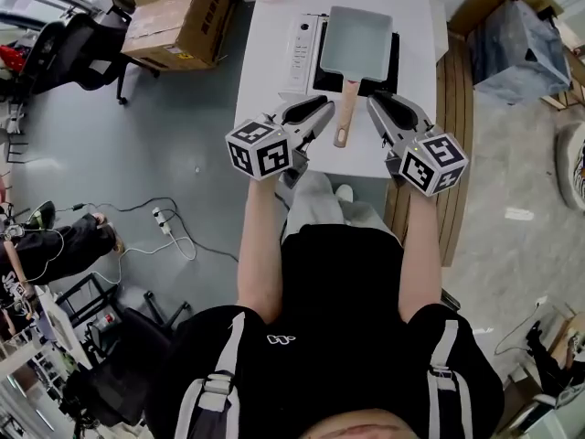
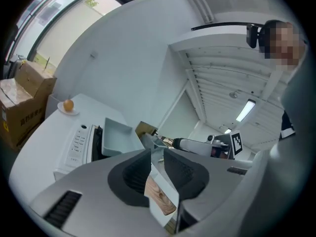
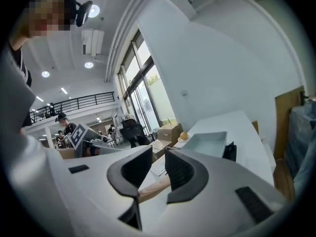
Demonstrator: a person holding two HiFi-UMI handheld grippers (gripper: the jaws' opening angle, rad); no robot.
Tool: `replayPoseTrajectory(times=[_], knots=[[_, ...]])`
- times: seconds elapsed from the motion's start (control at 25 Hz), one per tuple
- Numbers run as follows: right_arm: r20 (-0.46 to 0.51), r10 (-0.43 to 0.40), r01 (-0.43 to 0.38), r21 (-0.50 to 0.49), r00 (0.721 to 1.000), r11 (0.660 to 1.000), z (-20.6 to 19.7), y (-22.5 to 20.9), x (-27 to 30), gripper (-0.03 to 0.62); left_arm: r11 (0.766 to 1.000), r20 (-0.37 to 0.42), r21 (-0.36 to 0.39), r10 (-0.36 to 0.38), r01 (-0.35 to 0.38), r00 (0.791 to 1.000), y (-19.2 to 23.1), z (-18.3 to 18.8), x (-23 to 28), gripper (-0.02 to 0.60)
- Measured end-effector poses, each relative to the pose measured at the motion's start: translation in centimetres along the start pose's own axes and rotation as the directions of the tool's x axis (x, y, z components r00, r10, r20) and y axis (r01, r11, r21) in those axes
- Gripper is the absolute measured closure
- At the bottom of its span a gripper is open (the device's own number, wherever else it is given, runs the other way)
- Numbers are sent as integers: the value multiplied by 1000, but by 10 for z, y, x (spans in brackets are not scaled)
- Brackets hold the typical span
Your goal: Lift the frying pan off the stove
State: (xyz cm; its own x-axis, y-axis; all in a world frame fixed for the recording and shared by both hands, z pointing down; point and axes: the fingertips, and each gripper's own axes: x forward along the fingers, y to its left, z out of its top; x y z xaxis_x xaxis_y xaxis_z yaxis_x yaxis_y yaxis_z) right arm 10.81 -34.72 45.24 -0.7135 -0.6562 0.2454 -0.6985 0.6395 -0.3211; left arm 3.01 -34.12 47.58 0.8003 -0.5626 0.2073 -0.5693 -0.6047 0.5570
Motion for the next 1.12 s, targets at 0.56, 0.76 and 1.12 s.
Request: replayPoseTrajectory(times=[0.56, 0.76, 1.12], knots=[[-137, 167, -124, 278, 976, 953, -65, -4, 31, 391, 968, -214, -198, -199, 157, 956, 8, -66, 18, 319], [-165, 207, -134, 371, 964, 919, -86, -9, 40, 329, 955, -260, -236, -239, 178, 935, 11, -83, 21, 319], [-154, 273, -163, 500, 950, 851, -107, -6, 53, 329, 912, -291, -319, -353, 258, 889, 0, -105, 27, 321]])
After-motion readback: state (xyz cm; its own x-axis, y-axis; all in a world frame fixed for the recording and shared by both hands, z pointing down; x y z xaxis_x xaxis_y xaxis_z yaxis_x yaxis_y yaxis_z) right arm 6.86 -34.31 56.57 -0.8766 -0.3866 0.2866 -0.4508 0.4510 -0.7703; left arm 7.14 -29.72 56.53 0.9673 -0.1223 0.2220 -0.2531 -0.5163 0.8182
